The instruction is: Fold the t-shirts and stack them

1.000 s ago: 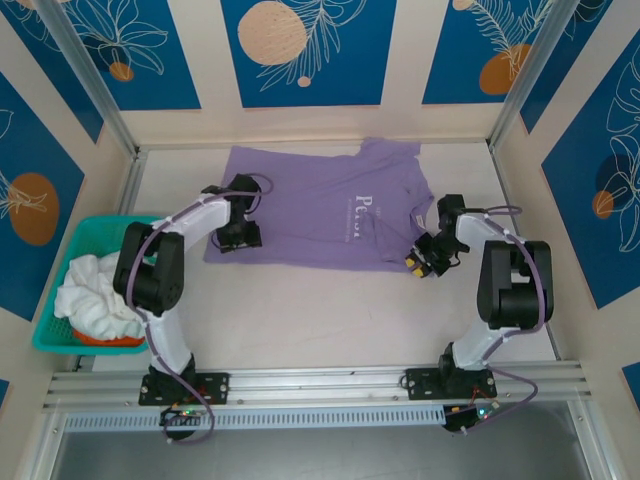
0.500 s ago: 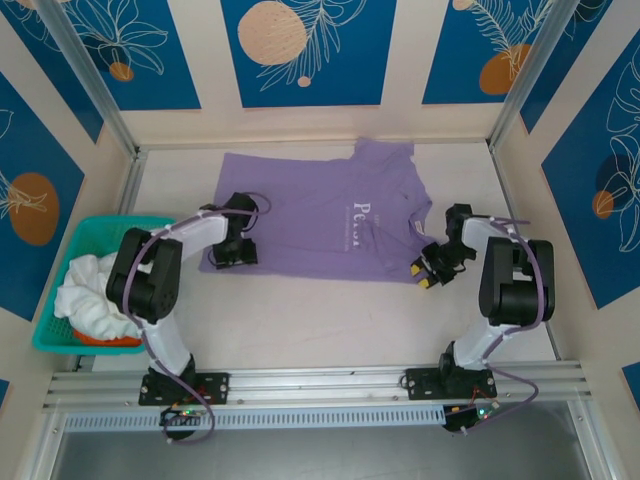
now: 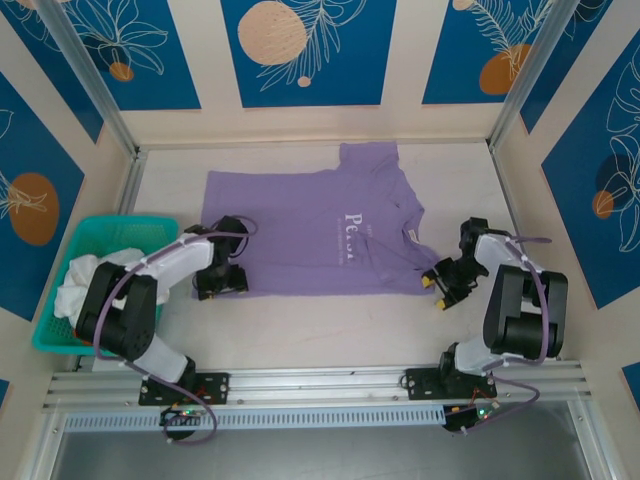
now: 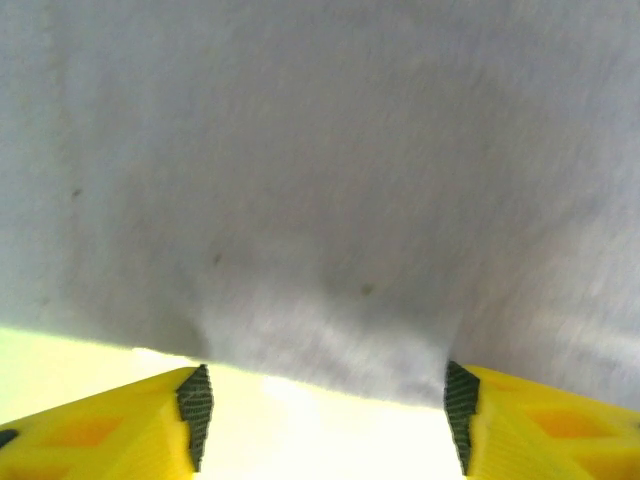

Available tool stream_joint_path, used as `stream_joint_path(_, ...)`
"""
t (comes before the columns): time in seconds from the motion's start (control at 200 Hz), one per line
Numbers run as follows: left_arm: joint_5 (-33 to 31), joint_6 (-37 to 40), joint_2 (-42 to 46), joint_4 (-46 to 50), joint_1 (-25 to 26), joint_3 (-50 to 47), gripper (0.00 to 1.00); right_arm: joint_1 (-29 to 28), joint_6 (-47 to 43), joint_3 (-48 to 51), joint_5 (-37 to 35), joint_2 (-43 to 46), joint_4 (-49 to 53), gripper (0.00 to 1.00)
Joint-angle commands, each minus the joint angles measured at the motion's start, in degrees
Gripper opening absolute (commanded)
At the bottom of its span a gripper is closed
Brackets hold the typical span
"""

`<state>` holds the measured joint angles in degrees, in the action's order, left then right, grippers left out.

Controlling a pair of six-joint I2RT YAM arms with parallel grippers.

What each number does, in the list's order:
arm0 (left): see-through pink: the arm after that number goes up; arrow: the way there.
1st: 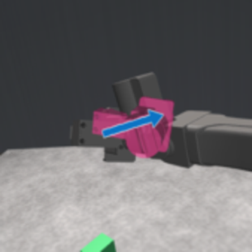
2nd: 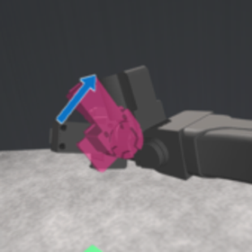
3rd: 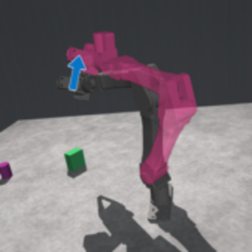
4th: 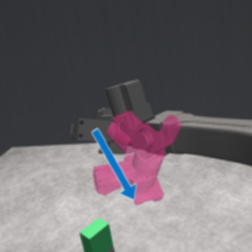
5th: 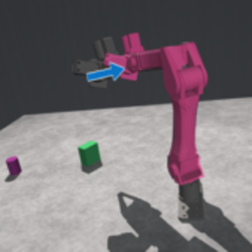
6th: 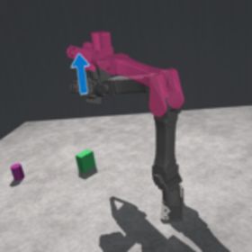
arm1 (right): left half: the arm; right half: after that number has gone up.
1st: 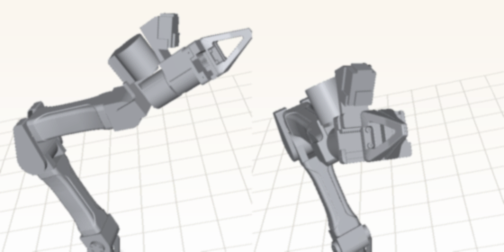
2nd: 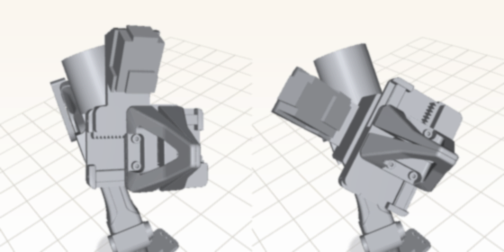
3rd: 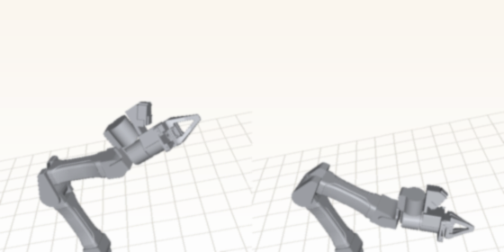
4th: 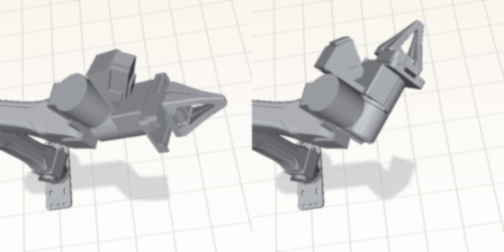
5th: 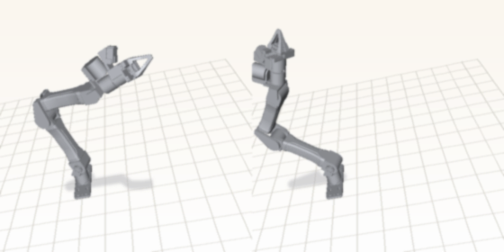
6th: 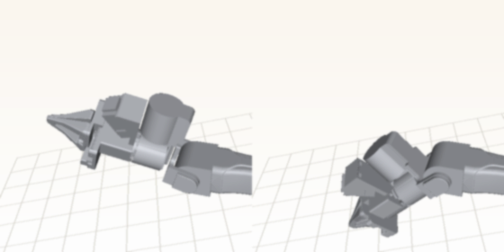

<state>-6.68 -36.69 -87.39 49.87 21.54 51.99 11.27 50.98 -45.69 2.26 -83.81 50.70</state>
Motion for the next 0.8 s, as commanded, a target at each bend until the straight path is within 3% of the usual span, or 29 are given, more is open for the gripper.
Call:
stream_joint_path(0.0, -2.44, -0.53, 1.78, 5.28, 0.30, 4.71, 0.76, -0.44, -0.56, -2.05, -1.28, 4.43, 3.25, 0.53)
stream_joint_path(0.13, 0.12, 0.99, 1.52, 5.76, 0.88, 10.87, 0.75, -5.24, -4.67, -3.08, 2.10, 8.72, -1.37, 0.53)
stream_joint_path(0.235, 4.90, 2.04, 1.97, 2.08, 3.02, 12.09, 0.69, -13.12, -7.10, -4.23, 3.96, 8.12, -3.90, 0.47)
stream_joint_path(0.345, 12.19, 3.09, 0.32, -3.05, 5.95, 10.88, 0.62, -21.81, -7.69, -6.60, 0.02, 3.89, -2.65, 0.40)
stream_joint_path(0.43, 14.09, 3.35, -2.19, -4.28, 8.04, 10.21, 0.59, -26.80, -7.78, -8.55, -3.51, -0.01, -2.01, 0.35)
stream_joint_path(0.585, 11.36, 3.50, -4.91, -5.48, 9.57, 7.51, 0.59, -33.02, -8.13, -11.67, -8.47, -6.08, -1.52, 0.33)
stream_joint_path(0.795, 3.80, 5.21, -7.89, -4.45, 9.57, 4.64, 0.60, -34.57, -8.98, -15.56, -12.32, -12.63, -0.91, 0.33)
